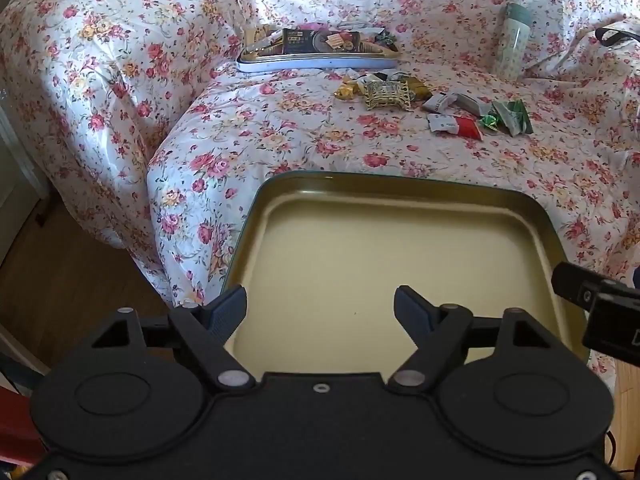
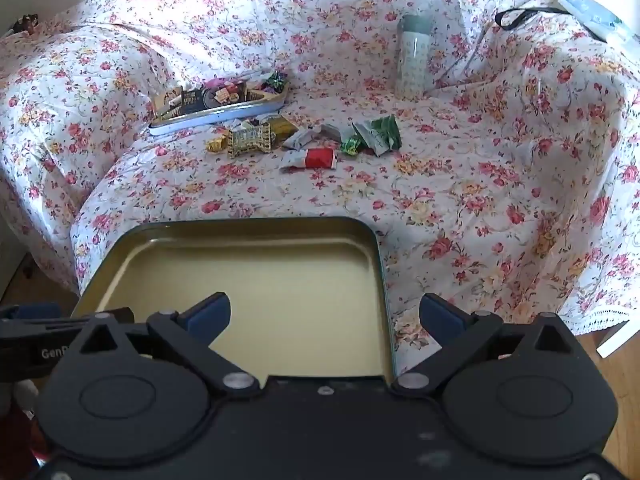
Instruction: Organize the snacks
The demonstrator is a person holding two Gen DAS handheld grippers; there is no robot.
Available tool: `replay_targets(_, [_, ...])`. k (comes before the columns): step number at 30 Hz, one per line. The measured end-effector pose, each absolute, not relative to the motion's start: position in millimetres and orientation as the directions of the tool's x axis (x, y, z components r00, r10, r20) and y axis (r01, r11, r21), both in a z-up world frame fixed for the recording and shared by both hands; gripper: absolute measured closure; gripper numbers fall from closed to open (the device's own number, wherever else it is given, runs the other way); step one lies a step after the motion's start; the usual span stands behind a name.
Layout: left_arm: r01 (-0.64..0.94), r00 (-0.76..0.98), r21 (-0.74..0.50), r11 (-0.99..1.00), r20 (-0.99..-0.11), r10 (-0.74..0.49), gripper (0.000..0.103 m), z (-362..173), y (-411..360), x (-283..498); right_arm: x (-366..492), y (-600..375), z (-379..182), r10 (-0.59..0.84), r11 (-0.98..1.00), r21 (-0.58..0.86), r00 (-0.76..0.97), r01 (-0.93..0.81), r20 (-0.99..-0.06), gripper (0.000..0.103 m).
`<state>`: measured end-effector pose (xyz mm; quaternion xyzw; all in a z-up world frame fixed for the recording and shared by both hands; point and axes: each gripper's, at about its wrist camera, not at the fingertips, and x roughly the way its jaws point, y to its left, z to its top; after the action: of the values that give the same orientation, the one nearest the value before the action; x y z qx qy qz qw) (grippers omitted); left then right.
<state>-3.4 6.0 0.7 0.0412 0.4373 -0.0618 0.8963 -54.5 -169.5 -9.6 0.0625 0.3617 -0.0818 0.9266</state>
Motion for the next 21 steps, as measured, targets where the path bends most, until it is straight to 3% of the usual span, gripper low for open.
replay_targets(21, [0.208, 0.647, 0.044, 0.977, -0.755, -0.104, 0.021, 8.0, -2.5, -5.6, -52.9, -167.0, -8.8, -0.14, 0.975, 0.034, 0.725, 0.22, -0.674, 0.0])
